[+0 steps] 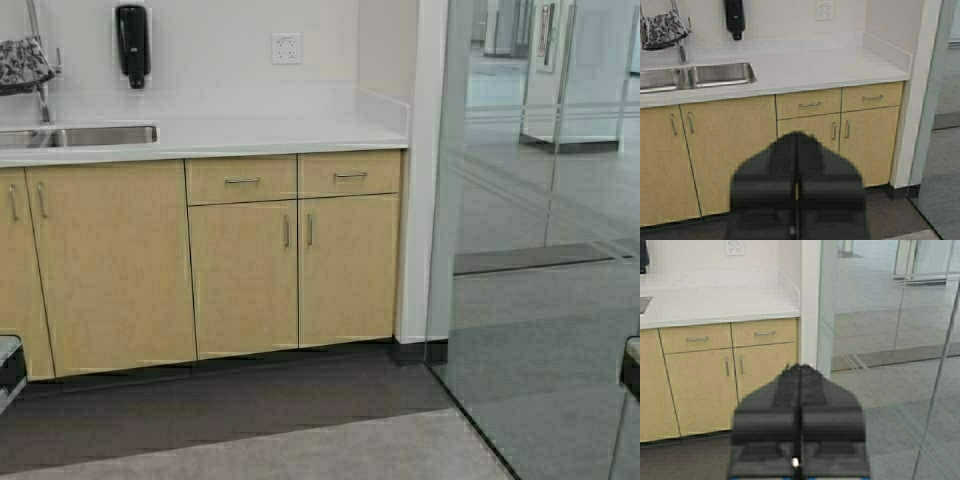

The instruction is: Get the cloth and wipe up the spill under the wine glass

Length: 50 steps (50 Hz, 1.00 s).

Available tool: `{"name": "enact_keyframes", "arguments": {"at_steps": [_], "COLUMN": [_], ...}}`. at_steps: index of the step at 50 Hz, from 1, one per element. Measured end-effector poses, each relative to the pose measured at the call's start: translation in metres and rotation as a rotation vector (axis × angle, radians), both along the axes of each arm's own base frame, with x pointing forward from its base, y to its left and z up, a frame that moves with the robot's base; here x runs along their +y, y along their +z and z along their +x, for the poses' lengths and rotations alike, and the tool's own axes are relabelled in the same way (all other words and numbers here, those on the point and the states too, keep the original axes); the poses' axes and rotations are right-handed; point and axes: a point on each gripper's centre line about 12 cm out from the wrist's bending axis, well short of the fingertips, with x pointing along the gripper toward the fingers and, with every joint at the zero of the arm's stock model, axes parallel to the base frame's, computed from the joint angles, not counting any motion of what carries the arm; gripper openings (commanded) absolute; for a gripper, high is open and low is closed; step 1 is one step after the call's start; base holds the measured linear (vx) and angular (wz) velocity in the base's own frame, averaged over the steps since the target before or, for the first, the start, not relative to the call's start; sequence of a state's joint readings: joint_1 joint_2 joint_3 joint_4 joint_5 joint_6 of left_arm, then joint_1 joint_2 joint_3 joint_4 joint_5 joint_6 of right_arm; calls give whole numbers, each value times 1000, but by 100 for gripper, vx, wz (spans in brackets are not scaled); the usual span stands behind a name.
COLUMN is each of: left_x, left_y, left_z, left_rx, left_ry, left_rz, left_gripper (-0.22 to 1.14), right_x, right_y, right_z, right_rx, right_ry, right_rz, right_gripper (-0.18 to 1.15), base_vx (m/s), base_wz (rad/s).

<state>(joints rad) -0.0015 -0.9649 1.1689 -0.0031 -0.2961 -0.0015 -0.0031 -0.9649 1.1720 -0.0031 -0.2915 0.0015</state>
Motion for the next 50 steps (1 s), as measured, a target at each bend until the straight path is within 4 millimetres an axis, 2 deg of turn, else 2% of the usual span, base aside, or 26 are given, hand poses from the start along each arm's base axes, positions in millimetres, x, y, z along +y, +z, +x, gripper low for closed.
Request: {"name": "enact_keyframes", "arguments": {"at_steps": [2,8,24,50], "left_x": [0,-2,-2,-3], "left_y": [0,10,0,0], "left_z": [0,-9,-1,0], "left_rx": [0,-49,2,-1], "left_ry": [0,-13,-14,-16], "left_rz": [2,-10,-14,-26], "left_gripper": [-2,2,2,2], "right_x": [0,2,3,3], "right_y": [0,-7,-8,-7], "right_z": [0,-1,0,1], "right_rx": [0,20,37,38], "right_ry": [2,12,15,17], "right_rz": [0,0,-3,21], "right_gripper": [5,5,5,5], "base_vx": [0,1,2,20], "base_wz": [0,-2,-3,2]}}
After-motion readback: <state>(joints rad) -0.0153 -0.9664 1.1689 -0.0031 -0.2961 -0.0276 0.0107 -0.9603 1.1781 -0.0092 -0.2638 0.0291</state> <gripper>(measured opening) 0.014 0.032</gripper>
